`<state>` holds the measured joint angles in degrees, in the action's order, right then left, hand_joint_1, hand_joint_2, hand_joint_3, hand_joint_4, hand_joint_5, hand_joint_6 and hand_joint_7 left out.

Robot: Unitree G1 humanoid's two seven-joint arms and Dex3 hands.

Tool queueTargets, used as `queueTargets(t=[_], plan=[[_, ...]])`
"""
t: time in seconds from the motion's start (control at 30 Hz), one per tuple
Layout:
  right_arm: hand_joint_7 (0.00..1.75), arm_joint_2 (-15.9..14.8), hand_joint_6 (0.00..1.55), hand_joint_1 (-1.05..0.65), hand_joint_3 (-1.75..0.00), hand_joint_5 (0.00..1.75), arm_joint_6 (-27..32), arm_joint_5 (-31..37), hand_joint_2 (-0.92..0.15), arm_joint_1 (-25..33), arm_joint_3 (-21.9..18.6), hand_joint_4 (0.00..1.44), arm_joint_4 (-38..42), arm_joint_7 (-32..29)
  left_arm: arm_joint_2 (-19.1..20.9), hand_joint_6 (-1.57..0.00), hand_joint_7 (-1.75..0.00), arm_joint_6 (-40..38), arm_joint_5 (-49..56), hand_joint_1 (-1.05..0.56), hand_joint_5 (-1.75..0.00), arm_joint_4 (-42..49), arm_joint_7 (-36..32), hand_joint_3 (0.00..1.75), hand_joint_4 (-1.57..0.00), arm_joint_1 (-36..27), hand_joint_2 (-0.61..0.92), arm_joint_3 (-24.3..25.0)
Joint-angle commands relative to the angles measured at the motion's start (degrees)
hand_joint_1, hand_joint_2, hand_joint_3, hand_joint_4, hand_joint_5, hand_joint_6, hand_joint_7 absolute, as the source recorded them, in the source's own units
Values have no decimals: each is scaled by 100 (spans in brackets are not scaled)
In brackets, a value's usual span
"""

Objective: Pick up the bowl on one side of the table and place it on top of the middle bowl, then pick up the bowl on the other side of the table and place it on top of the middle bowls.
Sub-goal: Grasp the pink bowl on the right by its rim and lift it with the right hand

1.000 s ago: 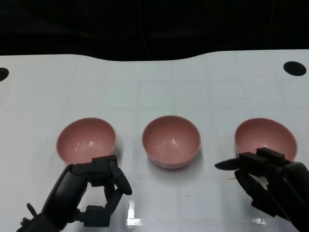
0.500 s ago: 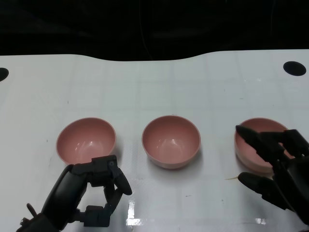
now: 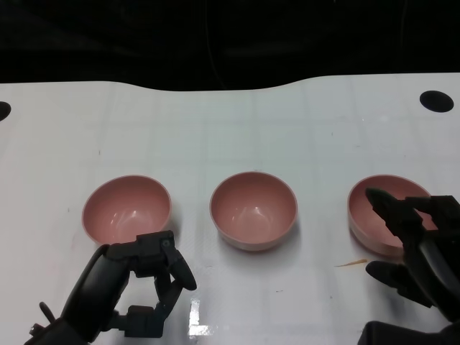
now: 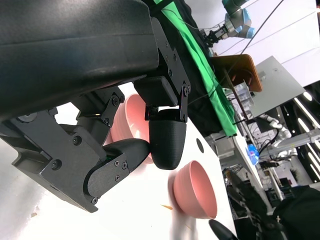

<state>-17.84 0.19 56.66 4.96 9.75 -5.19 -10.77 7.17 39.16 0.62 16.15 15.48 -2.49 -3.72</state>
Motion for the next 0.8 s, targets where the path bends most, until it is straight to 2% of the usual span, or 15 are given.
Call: queueTargets(t=[0.03, 0.27, 0.33, 0.5, 0.57, 0.6, 0.63, 0.67, 0.73, 0.8], plan=[[12, -157, 27, -70, 0, 65, 259, 178, -83, -268, 152, 11, 396, 98, 89, -83, -136, -18, -5, -22, -170, -59, -18, 121, -85, -8, 42, 35], [7, -276, 41, -55, -1, 50, 564, 269, -88, -711, 489, 27, 1190, 34, 90, -83, -137, -14, -13, -23, -171, -71, -6, 120, -85, -10, 42, 23], [6, -298, 53, -47, 0, 41, 539, 230, -89, -834, 544, 40, 1462, -92, 92, -82, -137, -20, 8, -23, -170, -74, -18, 120, -85, 3, 42, 22], [4, -373, 71, -39, 0, 25, 498, 180, -91, -1067, 700, 68, 1860, -271, 95, -82, -137, -5, 20, -24, -170, -3, -15, 120, -86, 73, 42, 21], [6, -415, 79, -33, 0, 28, 358, 154, -90, -1178, 766, 85, 2078, -496, 104, -82, -136, -35, 34, -24, -170, 1, -15, 120, -86, 89, 42, 19], [5, -433, 84, -31, 0, 44, 302, 134, -90, -1235, 796, 89, 2180, -580, 107, -82, -136, -49, 40, -24, -170, 7, -18, 121, -86, 95, 42, 20], [4, -447, 91, -27, 0, 87, 210, 95, -91, -1311, 818, 84, 2321, -719, 106, -83, -136, -48, 38, -24, -170, 28, -20, 121, -86, 107, 42, 22], [4, -461, 96, -24, 0, 111, 131, 58, -91, -1375, 839, 81, 2440, -843, 103, -83, -136, -42, 34, -24, -170, 50, -22, 121, -86, 116, 41, 23], [5, -497, 104, -22, -1, 130, 21, 4, -91, -1482, 879, 80, 2618, -1015, 94, -83, -135, -31, 21, -24, -170, 77, -24, 121, -86, 126, 41, 23], [7, -526, 117, -20, -2, 123, -190, -128, -92, -1599, 838, 85, 2783, -1255, 83, -83, -134, -3, 21, -24, -170, 99, -30, 121, -86, 125, 41, 18]])
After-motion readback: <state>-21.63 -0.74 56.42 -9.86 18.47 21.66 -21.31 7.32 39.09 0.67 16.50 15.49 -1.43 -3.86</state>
